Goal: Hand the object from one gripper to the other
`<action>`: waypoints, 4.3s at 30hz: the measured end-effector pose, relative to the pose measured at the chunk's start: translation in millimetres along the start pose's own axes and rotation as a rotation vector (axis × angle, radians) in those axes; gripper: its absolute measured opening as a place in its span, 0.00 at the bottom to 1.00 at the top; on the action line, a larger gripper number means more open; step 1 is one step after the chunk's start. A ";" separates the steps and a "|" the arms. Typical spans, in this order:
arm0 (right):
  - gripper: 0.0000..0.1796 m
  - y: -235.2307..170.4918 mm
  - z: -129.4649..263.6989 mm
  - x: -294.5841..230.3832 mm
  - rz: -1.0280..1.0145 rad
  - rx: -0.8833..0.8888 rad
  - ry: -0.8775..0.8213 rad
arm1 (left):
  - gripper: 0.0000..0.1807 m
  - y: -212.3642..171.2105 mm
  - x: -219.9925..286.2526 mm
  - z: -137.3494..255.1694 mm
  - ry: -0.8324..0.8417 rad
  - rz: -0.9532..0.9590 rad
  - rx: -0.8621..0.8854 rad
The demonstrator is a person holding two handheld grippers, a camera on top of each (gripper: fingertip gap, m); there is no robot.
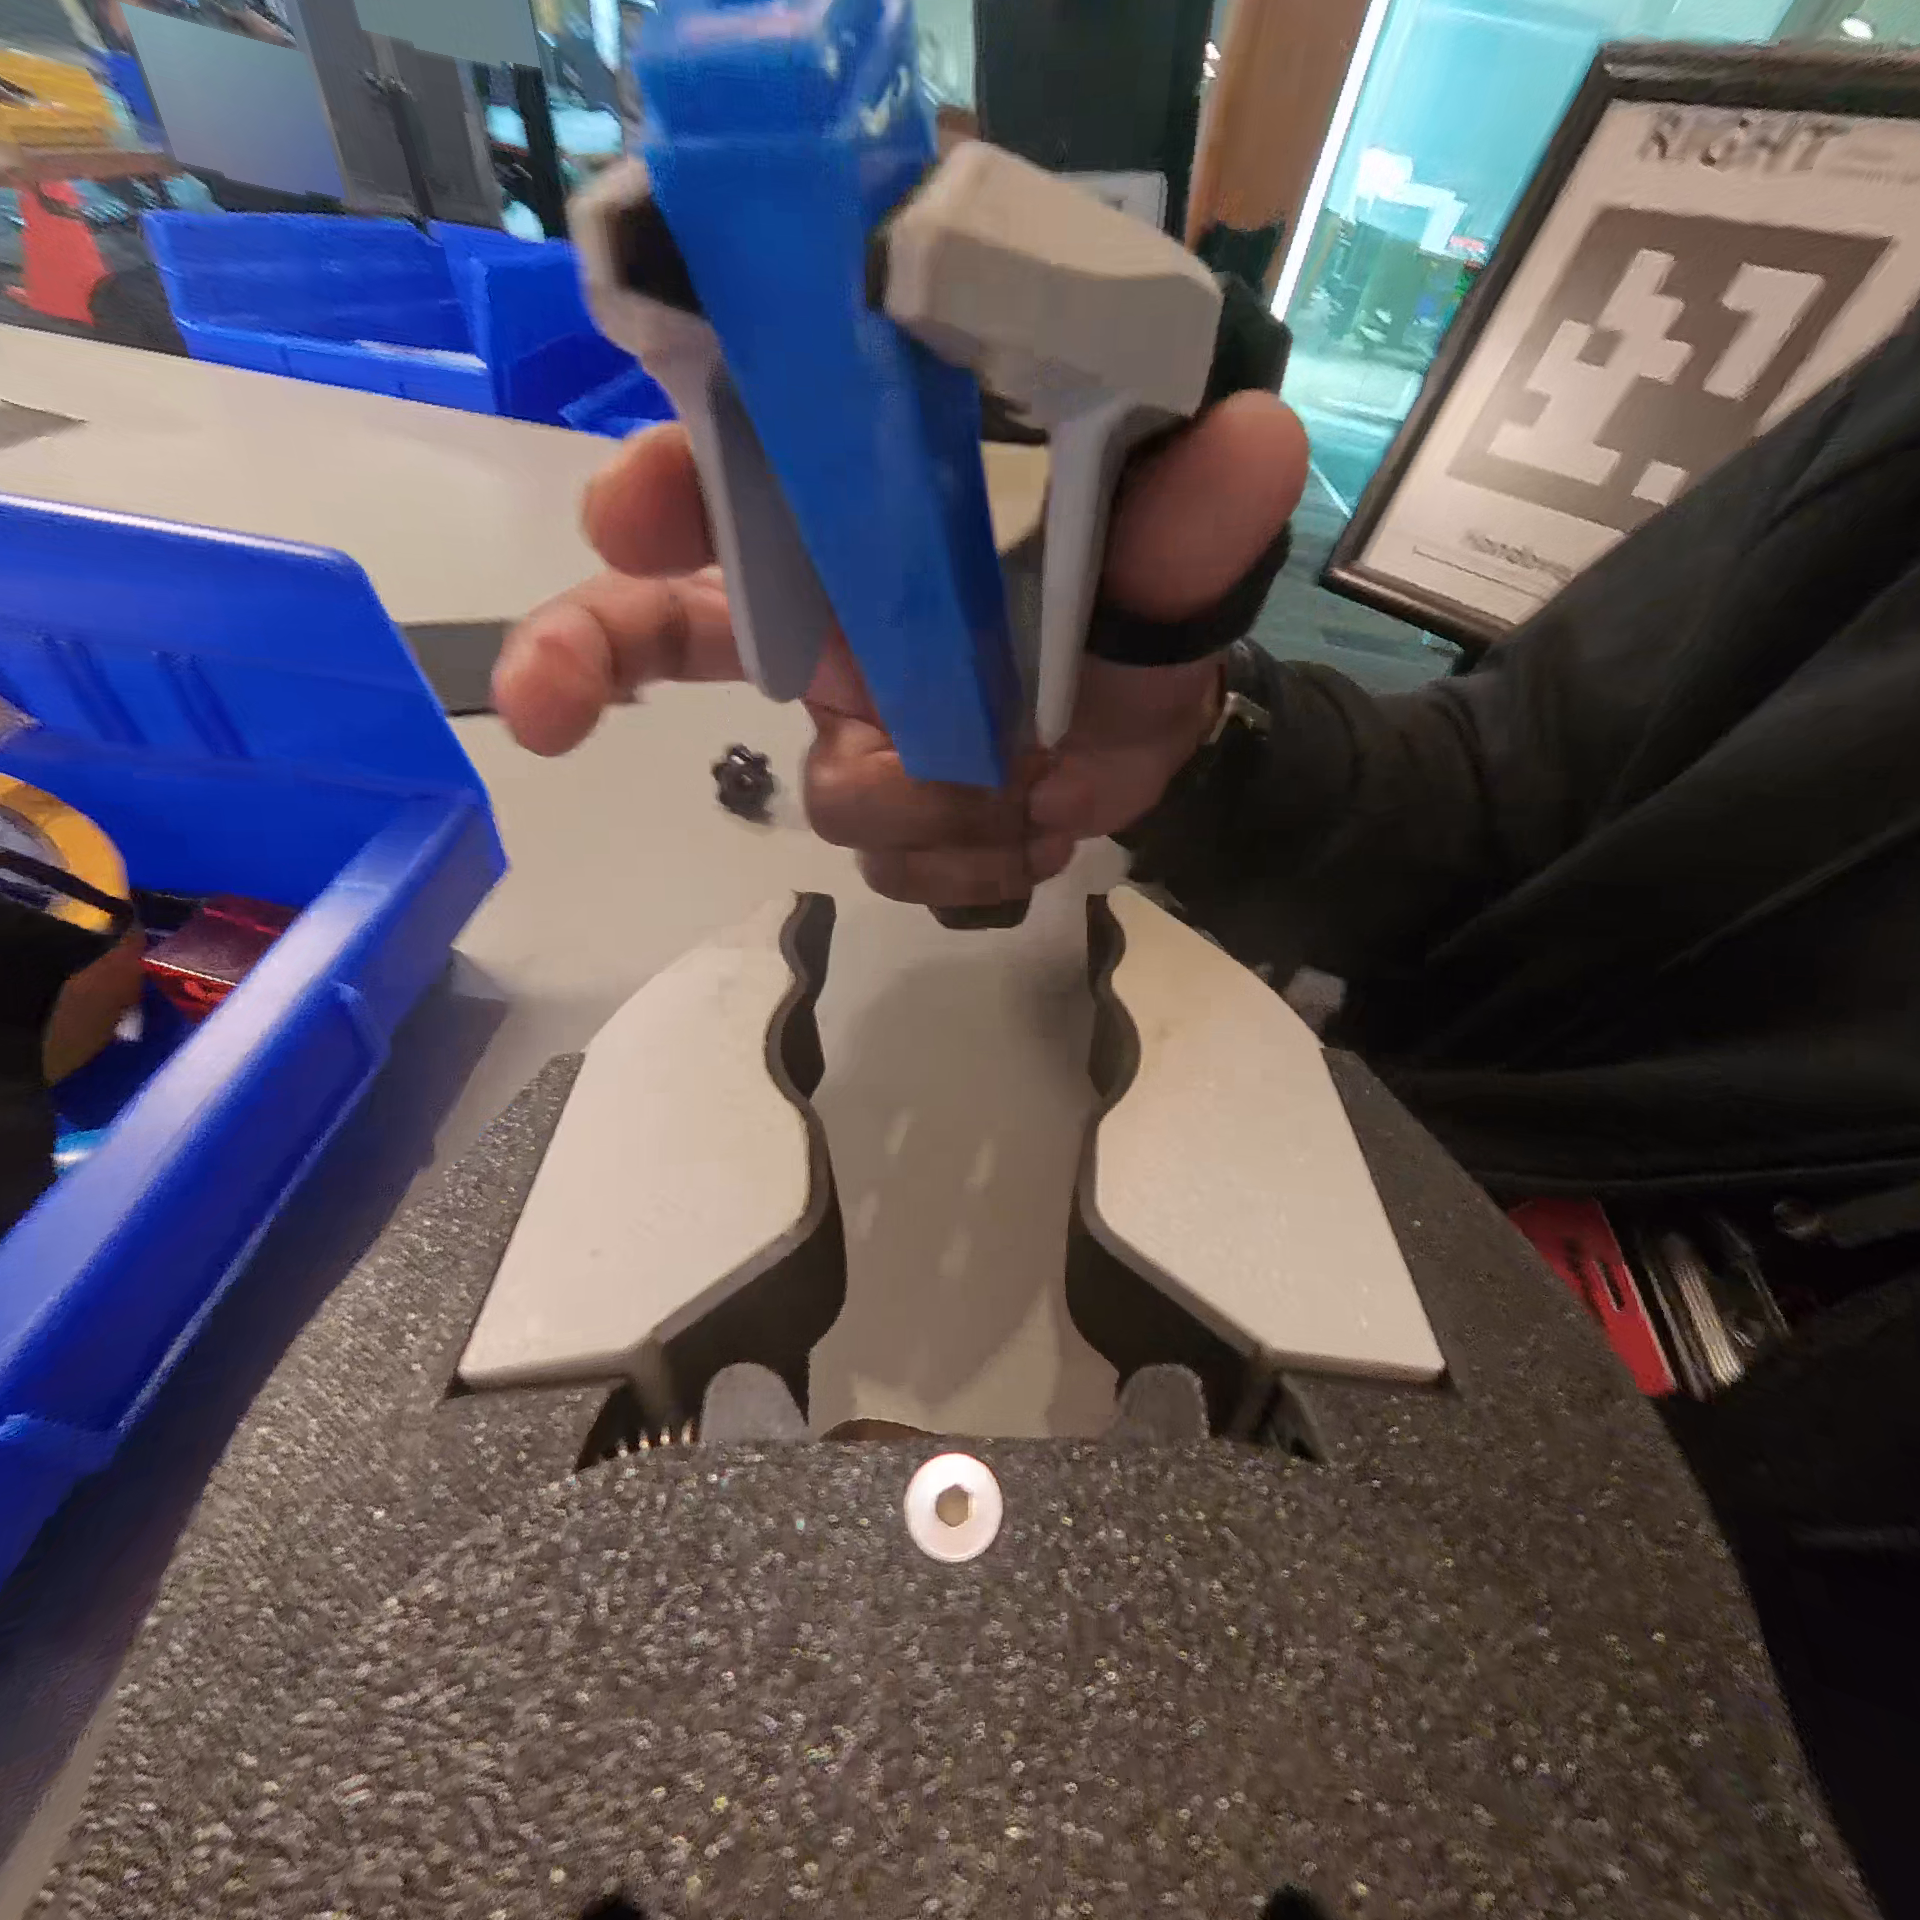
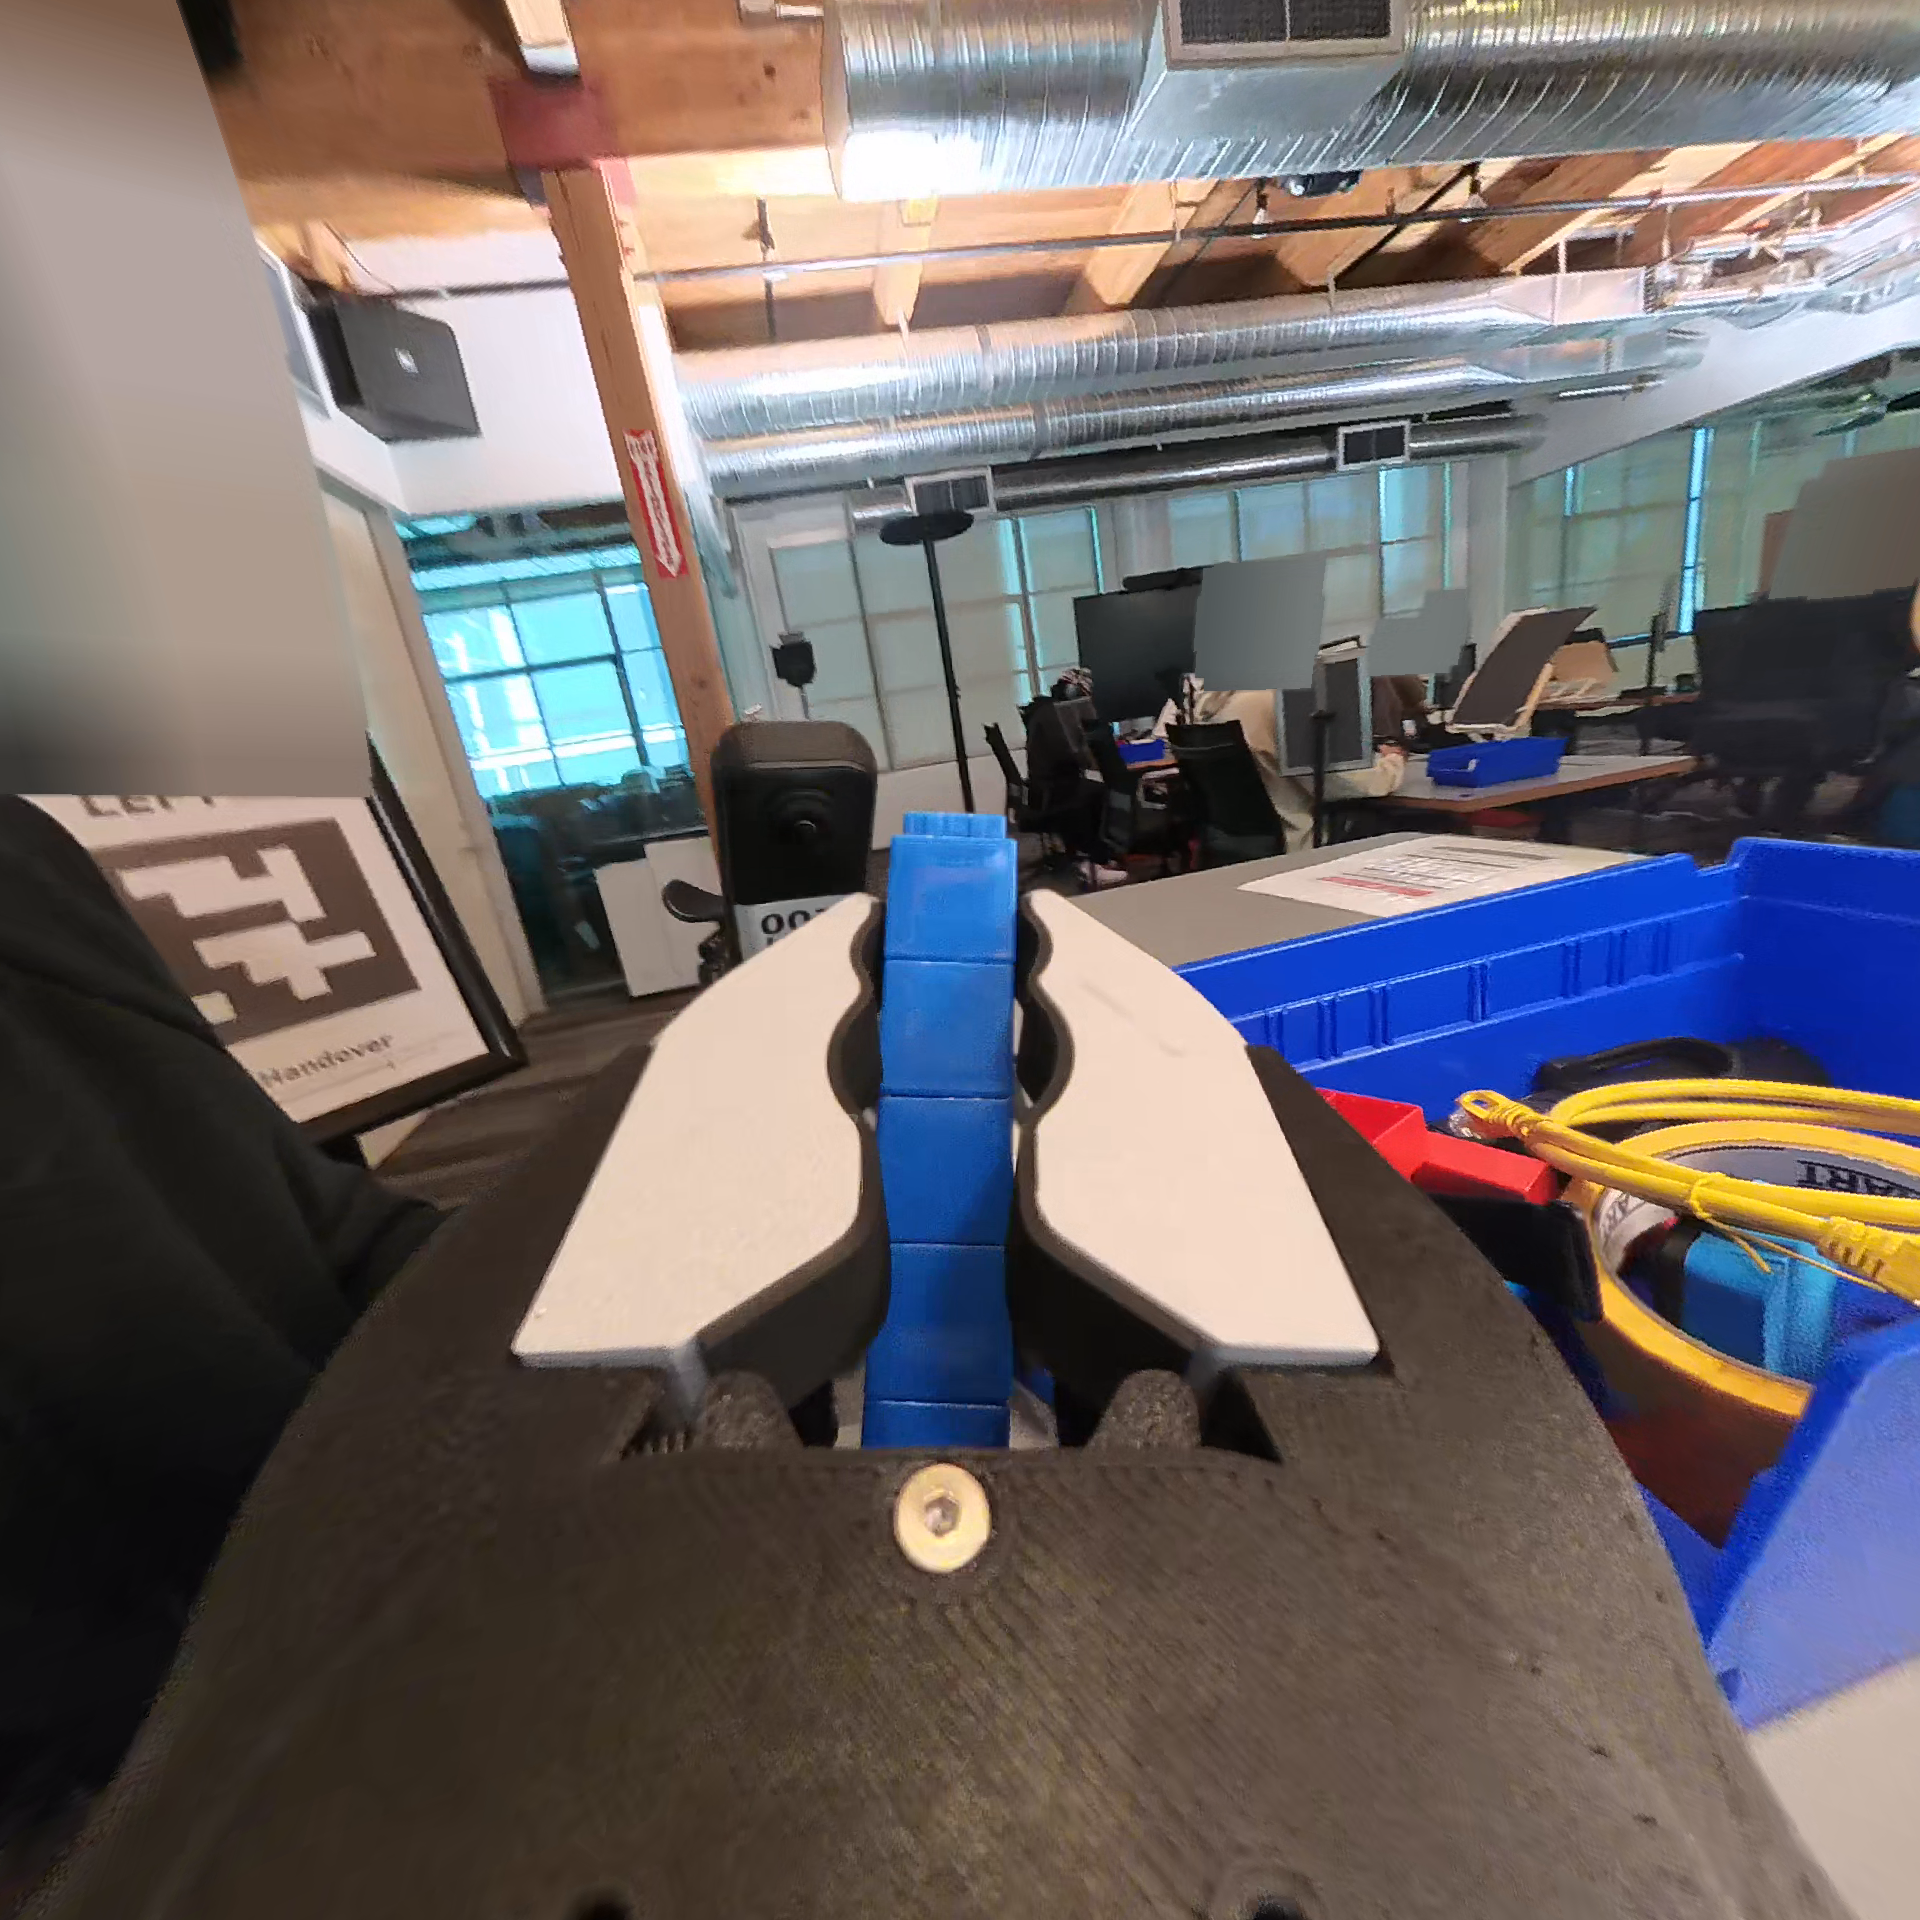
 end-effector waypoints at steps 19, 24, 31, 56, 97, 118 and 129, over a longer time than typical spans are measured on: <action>0.12 -50.4 3.4 26.8 1.189 -0.502 -0.408 | 0.25 13.1 -34.1 12.6 0.148 0.440 0.116; 0.18 -47.6 2.2 24.4 1.214 -0.466 -0.417 | 0.13 12.8 -33.1 13.1 0.132 0.384 0.146; 0.34 -13.6 17.7 29.9 1.046 -0.320 -0.487 | 0.13 30.5 -50.1 39.9 0.262 0.284 0.301; 0.22 -7.7 16.0 17.7 0.538 -0.107 -0.288 | 0.13 37.4 -46.5 61.4 0.319 -0.009 0.412; 0.03 -39.5 34.4 -12.1 0.343 -0.414 0.010 | 0.13 19.7 -6.8 57.1 0.033 -0.147 0.255; 0.30 -44.4 22.7 7.2 1.137 -0.399 -0.243 | 0.12 15.1 -21.2 64.6 -0.094 0.243 0.353; 0.12 -63.1 6.3 -11.1 1.181 -0.379 -0.154 | 0.12 13.4 -4.3 51.8 -0.209 0.280 0.304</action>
Point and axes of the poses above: each gripper's, where its closed fingertips meet, z back along the fingers, y out of its top, x = y × z across the jaws, the point moved 2 cm from there along z, back along the fingers, and after that the axes turned 14 degrees about -z, right-handed, at the moved point
